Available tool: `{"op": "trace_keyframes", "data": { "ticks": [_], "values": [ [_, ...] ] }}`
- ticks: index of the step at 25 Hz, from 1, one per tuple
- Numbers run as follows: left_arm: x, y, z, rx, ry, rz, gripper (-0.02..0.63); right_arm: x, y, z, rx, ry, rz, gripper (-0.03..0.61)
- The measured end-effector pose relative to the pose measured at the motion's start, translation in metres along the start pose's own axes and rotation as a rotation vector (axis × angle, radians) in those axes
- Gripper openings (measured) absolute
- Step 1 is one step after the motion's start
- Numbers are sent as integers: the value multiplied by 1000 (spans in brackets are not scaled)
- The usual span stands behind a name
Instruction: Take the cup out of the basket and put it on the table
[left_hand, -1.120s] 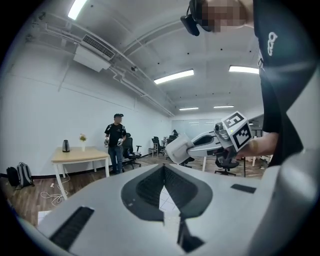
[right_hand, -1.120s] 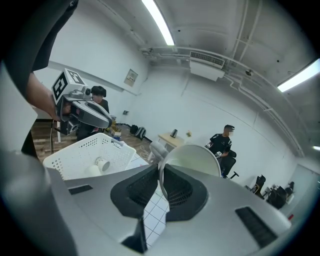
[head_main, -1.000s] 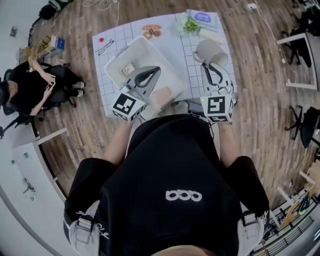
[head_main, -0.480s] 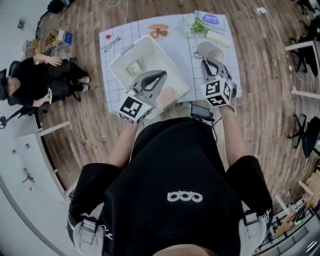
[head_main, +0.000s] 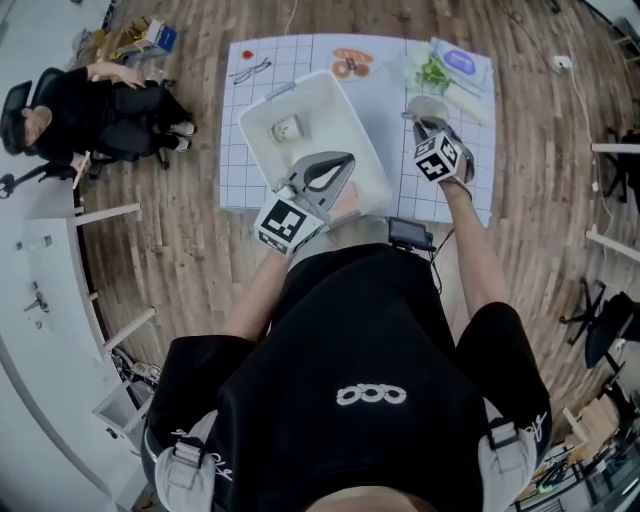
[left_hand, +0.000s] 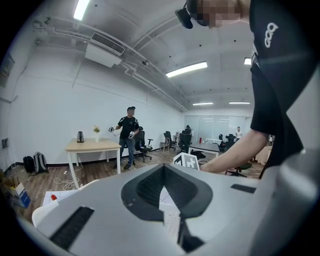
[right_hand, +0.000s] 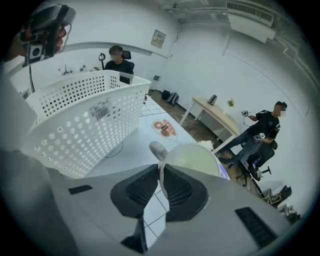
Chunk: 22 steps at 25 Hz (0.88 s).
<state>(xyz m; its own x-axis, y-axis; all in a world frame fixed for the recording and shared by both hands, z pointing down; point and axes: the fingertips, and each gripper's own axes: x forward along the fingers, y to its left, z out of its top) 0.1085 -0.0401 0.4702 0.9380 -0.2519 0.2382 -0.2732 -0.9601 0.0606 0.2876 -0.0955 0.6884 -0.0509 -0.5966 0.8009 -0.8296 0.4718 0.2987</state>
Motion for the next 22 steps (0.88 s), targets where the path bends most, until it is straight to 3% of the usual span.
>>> {"op": "trace_keyframes", "data": {
  "ticks": [7, 15, 22],
  "values": [
    [10, 10, -10, -43, -1, 94, 8, 69, 1, -16, -111, 108, 130, 46],
    [8, 18, -23, -90, 5, 177, 8, 103, 11, -24, -198, 199, 232, 46],
    [8, 26, -27, -102, -2, 196, 8, 106, 10, -22, -223, 231, 246, 49]
  ]
}}
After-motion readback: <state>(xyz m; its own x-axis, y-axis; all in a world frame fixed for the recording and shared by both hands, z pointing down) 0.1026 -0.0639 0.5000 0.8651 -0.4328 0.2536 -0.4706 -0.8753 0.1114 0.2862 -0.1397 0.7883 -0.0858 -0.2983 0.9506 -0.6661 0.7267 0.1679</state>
